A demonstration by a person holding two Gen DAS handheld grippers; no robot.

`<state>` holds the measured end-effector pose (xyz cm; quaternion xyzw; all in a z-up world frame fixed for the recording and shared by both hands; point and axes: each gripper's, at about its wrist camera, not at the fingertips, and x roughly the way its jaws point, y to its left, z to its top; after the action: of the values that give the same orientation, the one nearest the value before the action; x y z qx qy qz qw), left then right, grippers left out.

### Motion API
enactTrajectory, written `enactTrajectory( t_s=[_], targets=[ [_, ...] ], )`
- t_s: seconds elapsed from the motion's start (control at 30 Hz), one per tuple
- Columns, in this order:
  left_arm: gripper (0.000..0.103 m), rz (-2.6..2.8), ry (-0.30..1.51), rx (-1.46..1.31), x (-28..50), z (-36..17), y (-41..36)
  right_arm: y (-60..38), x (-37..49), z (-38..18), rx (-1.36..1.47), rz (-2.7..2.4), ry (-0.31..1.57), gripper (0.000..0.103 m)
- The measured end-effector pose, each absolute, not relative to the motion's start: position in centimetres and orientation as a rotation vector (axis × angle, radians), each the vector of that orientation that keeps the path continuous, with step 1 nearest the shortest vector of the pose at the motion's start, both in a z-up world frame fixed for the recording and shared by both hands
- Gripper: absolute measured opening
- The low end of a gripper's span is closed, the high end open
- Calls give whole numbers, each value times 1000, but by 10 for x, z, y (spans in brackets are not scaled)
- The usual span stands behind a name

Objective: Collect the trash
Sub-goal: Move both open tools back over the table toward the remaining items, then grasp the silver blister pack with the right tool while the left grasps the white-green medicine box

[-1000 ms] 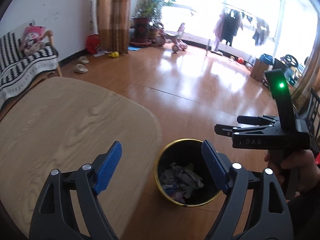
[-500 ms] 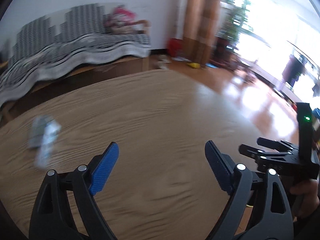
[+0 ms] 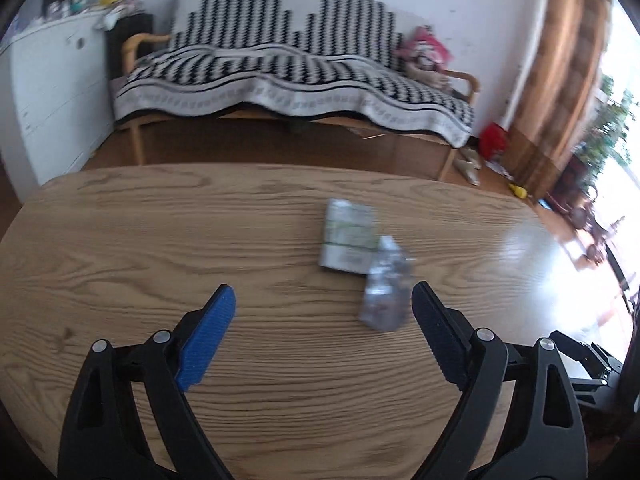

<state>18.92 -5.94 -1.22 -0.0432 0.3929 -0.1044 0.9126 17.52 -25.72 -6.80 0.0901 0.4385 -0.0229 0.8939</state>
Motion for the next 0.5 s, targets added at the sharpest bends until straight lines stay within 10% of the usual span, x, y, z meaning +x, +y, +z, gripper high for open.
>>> enactTrajectory(
  t_s=[0.5],
  targets=[
    [87,-71,861,-133,206,-37,17,-142,289,-109,133,-50,985,92]
  ],
)
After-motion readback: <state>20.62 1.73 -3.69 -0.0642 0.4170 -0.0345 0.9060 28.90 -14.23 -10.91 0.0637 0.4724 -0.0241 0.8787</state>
